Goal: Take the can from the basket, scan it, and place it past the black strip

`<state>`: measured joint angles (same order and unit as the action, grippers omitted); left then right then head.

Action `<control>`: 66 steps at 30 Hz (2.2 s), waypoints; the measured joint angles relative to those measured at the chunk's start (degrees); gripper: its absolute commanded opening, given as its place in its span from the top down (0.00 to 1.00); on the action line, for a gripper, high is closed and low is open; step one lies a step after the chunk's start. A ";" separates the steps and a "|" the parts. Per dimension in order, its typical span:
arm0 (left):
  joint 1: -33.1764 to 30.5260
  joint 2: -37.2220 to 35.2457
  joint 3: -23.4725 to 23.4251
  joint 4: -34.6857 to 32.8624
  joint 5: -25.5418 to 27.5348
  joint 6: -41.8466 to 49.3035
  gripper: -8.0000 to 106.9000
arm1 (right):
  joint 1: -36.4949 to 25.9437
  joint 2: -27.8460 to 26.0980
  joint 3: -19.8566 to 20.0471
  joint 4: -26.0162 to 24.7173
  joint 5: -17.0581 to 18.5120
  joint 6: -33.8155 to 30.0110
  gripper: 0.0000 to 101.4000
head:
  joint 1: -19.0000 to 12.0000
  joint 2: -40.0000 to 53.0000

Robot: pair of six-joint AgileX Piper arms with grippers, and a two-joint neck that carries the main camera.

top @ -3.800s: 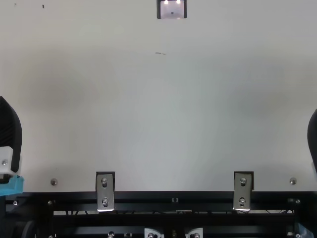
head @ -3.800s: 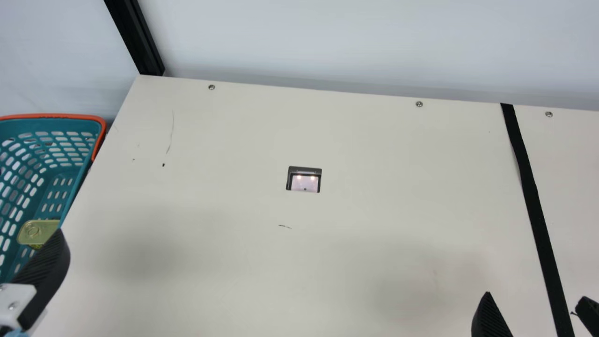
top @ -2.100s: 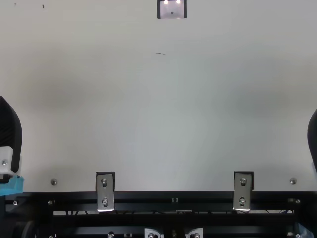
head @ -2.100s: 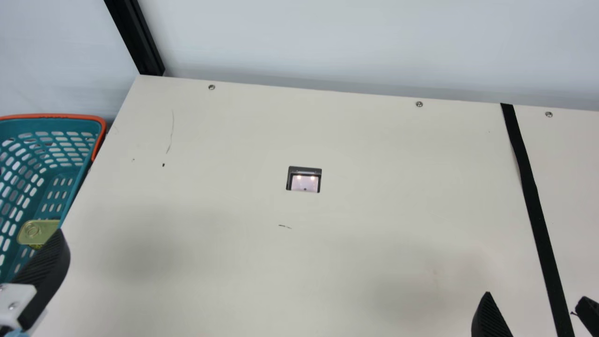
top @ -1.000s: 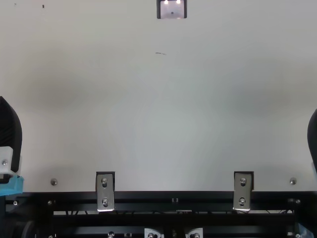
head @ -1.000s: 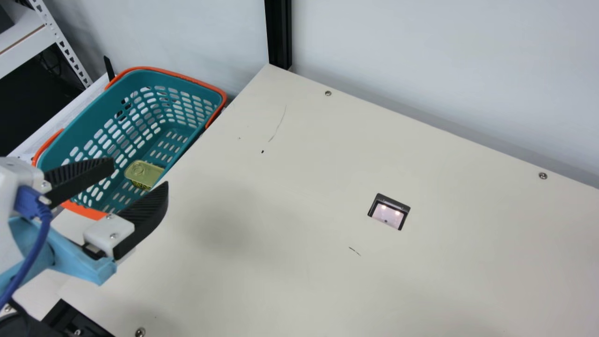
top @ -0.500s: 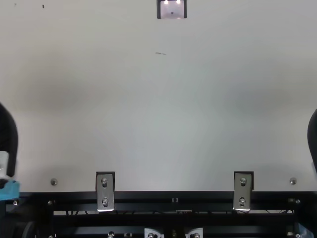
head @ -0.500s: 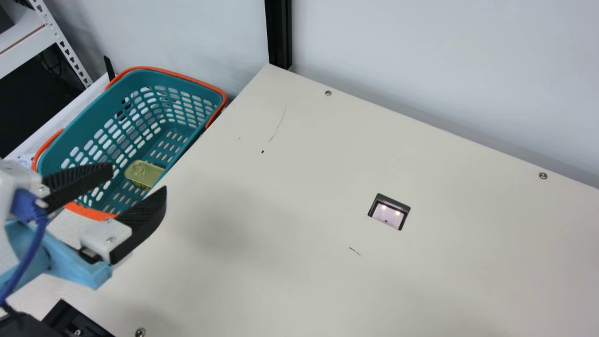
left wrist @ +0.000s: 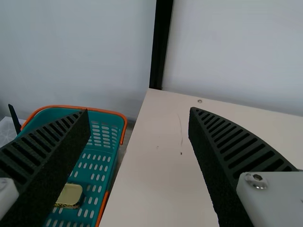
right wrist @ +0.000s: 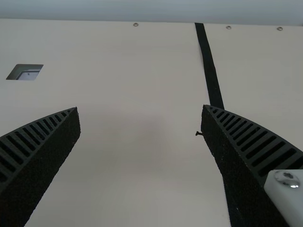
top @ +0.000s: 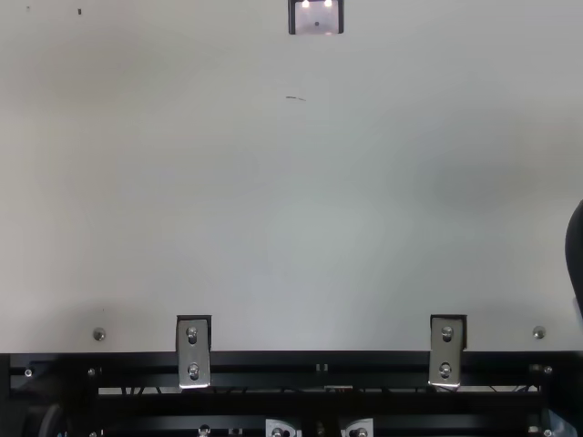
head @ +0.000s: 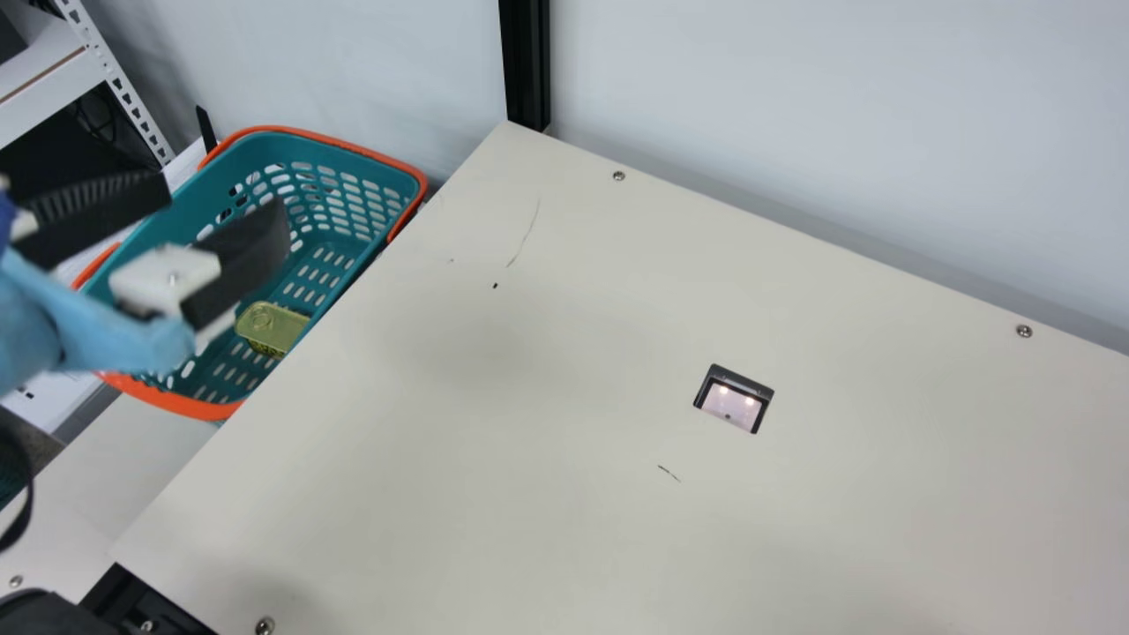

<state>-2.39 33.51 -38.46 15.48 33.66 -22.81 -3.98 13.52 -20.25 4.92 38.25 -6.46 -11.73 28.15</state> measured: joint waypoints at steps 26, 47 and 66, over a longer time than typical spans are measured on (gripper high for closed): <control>21.20 40.73 -24.54 -8.68 4.98 -2.05 0.15 | 0.00 0.00 0.00 0.00 0.00 0.00 0.00 | 0.00 0.00; 23.12 64.65 -26.82 -0.64 3.13 -28.48 0.15 | 0.00 0.00 0.00 0.00 0.00 0.00 0.00 | 0.00 0.00; 30.60 82.79 -33.06 -3.54 1.92 -26.81 0.15 | 0.00 0.00 0.00 0.00 0.00 0.00 0.00 | 0.29 0.00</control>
<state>28.21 116.30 -71.52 11.95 35.59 -49.62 -3.98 13.52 -20.25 4.92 38.25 -6.46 -11.44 28.15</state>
